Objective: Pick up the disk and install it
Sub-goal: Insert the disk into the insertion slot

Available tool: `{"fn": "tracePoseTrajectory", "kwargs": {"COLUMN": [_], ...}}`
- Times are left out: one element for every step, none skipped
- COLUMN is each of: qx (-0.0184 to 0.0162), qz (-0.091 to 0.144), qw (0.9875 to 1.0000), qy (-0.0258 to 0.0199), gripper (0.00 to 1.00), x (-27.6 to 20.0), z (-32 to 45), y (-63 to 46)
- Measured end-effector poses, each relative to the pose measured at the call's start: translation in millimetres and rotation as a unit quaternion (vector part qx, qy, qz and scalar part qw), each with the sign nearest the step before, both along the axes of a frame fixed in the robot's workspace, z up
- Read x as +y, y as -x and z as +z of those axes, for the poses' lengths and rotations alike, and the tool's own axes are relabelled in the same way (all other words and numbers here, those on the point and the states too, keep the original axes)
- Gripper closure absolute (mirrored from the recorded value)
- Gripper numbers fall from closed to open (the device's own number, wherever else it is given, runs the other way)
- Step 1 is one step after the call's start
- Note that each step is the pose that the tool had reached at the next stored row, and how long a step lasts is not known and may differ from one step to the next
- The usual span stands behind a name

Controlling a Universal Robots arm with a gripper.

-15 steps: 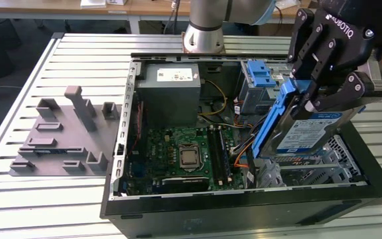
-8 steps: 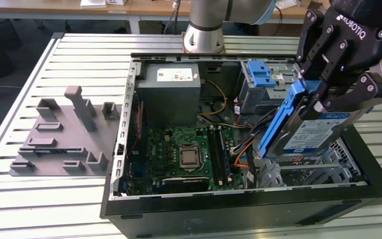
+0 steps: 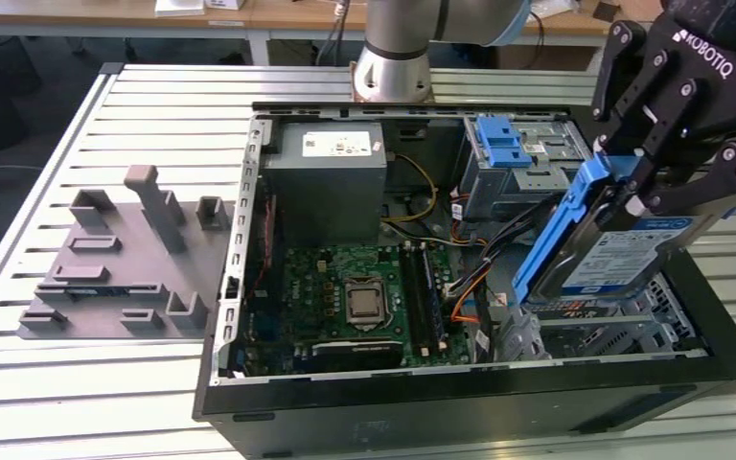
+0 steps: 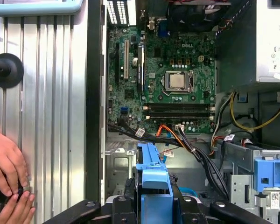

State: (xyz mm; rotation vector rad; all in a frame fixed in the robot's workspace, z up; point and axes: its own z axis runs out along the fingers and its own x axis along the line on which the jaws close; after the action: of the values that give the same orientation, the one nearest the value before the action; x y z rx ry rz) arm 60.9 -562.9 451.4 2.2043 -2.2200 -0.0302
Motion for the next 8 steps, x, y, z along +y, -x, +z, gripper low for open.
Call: {"fn": "tracePoseTrajectory", "kwargs": {"qx": [0.0000, 0.0000, 0.0000, 0.0000, 0.0000, 0.0000, 0.0000, 0.0000], "qz": [0.000, 0.000, 0.000, 0.000, 0.000, 0.000, 0.000, 0.000], "qw": [1.0000, 1.0000, 1.0000, 1.0000, 1.0000, 1.0000, 1.0000, 1.0000], "qy": [0.0000, 0.0000, 0.0000, 0.0001, 0.0001, 0.0001, 0.0001, 0.0001], "gripper": [0.64, 0.64, 0.64, 0.64, 0.64, 0.64, 0.64, 0.64], "x": [0.0, 0.0, 0.0, 0.0, 0.0, 0.0, 0.0, 0.0], "z": [-0.1, -0.2, -0.4, -0.5, -0.6, -0.8, -1.0, -1.3], "y": [-1.5, -3.0, -4.2, -5.0, -5.7, -6.4, -6.9, -7.6]}}
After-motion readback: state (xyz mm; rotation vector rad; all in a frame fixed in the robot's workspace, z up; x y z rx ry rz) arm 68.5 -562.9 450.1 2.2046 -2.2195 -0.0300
